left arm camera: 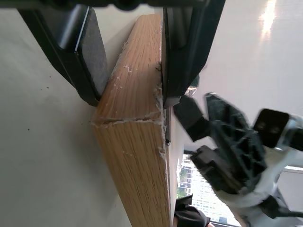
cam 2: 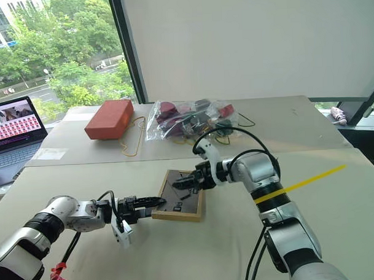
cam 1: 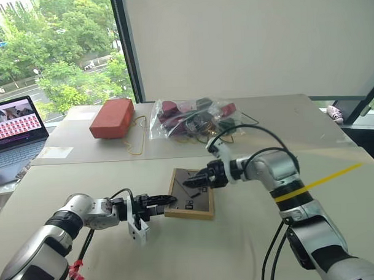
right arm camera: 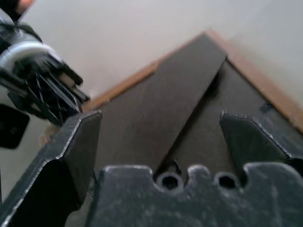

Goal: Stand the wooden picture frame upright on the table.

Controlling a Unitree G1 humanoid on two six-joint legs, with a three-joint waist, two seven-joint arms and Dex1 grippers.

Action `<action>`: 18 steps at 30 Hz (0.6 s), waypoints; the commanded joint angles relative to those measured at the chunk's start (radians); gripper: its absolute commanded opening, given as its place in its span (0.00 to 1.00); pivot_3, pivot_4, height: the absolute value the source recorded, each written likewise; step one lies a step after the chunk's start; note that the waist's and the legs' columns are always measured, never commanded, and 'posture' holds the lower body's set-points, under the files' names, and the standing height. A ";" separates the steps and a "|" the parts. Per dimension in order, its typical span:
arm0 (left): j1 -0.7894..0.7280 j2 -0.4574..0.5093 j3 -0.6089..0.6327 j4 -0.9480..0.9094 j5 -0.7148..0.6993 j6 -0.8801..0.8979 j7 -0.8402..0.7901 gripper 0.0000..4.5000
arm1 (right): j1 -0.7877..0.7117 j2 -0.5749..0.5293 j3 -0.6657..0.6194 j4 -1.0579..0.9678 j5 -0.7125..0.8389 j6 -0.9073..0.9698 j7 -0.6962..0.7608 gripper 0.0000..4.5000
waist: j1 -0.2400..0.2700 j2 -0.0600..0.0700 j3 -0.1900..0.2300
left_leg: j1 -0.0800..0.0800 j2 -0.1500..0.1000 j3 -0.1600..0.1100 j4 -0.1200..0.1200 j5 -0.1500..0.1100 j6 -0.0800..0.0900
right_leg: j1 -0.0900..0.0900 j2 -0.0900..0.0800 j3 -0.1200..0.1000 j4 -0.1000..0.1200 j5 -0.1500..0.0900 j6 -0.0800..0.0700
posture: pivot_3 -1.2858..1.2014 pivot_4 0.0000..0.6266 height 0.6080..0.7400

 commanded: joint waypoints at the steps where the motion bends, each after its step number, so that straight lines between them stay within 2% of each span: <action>1: 0.030 -0.015 -0.033 -0.003 0.005 0.019 -0.041 0.25 | -0.007 0.038 0.064 0.036 -0.001 -0.022 0.076 0.99 | -0.001 0.000 0.000 | 0.000 0.000 0.000 0.000 0.000 0.000 | 0.000 0.000 0.000 0.000 0.000 0.000 | 0.52 0.24 1.00; 4: 0.036 -0.012 -0.031 -0.012 -0.002 0.019 -0.052 0.25 | -0.011 0.065 0.046 0.041 0.013 -0.024 0.092 0.99 | -0.002 0.000 0.000 | 0.000 0.000 0.000 0.000 0.000 0.000 | 0.000 0.000 0.000 0.001 0.000 0.000 | 0.52 0.24 1.00; 9: 0.048 -0.008 -0.031 -0.019 -0.013 0.029 -0.068 0.25 | -0.008 0.063 -0.031 -0.069 0.097 0.040 0.119 0.99 | -0.001 0.000 0.000 | 0.000 0.000 0.000 0.000 0.000 0.000 | -0.001 0.000 0.000 0.001 0.000 0.000 | 0.52 0.24 1.00; 18: 0.054 -0.016 -0.030 -0.019 -0.025 0.041 -0.087 0.25 | 0.090 -0.044 -0.067 -0.256 0.138 0.029 0.117 0.99 | 0.003 0.000 0.000 | -0.009 0.000 -0.001 0.003 0.000 0.000 | -0.008 -0.001 -0.001 0.002 0.000 0.000 | 0.52 0.24 1.00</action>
